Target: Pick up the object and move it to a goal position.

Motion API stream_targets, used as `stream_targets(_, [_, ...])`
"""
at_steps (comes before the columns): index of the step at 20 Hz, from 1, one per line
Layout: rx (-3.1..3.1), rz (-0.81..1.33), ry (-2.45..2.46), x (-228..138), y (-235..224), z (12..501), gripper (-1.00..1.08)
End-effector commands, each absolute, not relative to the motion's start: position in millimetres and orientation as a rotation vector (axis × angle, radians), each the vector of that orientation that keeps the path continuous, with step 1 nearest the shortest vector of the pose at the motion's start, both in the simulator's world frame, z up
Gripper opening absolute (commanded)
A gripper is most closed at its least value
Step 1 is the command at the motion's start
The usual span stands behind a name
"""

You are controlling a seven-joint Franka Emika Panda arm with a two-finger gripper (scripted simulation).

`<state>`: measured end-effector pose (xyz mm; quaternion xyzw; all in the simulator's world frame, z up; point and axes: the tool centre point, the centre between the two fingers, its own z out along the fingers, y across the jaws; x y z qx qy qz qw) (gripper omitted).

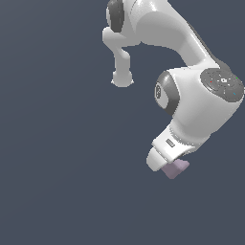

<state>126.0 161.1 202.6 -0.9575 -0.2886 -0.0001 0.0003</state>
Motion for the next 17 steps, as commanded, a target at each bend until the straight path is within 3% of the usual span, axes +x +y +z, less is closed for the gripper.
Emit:
stream_targets(1, [-3.008,0.0,-0.906,129.5,169.2,217.4,-1.0])
stream_targets(17, [-3.008,0.0,-0.906,138.6,186.2,247.4,-1.0])
